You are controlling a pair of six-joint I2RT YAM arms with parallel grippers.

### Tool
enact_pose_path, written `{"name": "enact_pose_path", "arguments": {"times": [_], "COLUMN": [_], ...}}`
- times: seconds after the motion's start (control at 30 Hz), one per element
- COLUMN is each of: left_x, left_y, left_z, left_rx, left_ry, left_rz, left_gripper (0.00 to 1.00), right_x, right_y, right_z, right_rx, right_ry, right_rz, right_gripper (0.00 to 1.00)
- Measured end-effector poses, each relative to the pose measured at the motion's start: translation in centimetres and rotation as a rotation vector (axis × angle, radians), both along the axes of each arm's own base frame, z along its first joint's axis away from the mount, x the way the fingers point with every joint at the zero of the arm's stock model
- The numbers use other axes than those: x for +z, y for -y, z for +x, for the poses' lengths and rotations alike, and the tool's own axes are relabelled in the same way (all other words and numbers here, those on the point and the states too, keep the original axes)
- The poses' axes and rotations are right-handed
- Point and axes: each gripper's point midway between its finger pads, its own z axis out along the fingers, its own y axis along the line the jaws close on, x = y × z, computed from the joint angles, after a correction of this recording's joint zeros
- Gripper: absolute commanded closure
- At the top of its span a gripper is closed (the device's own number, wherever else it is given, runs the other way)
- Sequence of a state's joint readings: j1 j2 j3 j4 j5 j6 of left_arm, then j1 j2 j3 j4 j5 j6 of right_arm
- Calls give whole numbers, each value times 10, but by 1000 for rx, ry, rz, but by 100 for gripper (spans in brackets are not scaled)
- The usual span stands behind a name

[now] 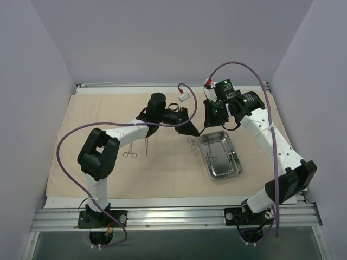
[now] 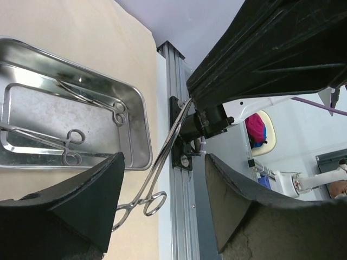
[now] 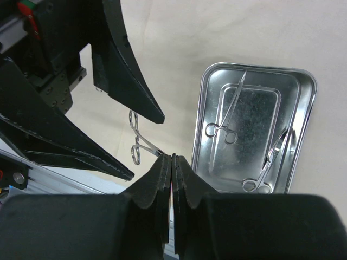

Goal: Open and lay out the surgical kit
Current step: Place the medical item in the surgical kit.

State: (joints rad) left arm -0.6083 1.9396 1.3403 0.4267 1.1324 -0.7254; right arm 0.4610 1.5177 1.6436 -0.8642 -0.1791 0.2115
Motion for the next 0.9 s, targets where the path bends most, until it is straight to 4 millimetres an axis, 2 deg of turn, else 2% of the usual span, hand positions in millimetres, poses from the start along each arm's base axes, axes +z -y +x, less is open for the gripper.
{"name": "enact_pose_path", "arguments": {"times": [0.23,0.3,0.33,0.37,0.47,0.5,0.53,0.57,0.63,0.73,0.77,0.9], "left_x": [0,0,0,0,1,1,2,3,-1,-7,-7,14], "left_y": [11,13,15,15,17,16,16,16,15,6,-1,-27], "left_z": [-15,-19,-21,-22,-26,-27,-28,-28,-20,1,9,37], "left_rx": [-35,-45,-50,-53,-62,-68,-77,-72,-21,99,142,289], "left_ry": [3,3,4,2,-5,-3,1,-2,-24,-67,-79,-103], "left_rz": [-2,-2,-2,-2,-2,-4,-8,-5,20,80,97,100], "left_gripper": [32,37,41,59,97,98,98,98,98,98,98,98], "right_x": [8,9,9,9,10,11,11,11,12,7,3,-6], "right_y": [-3,-3,-4,-4,-7,-8,-7,-6,-4,-1,2,-1], "right_z": [-5,-6,-6,-6,-5,-4,-2,-1,0,2,3,2], "right_rx": [9,9,8,7,6,7,-1,-10,-37,-72,-91,-95], "right_ry": [12,12,11,10,10,15,23,21,12,-18,-31,-75], "right_rz": [26,31,33,36,50,55,55,60,74,116,129,199], "right_gripper": [100,100,100,100,100,100,81,70,57,46,45,44]}}
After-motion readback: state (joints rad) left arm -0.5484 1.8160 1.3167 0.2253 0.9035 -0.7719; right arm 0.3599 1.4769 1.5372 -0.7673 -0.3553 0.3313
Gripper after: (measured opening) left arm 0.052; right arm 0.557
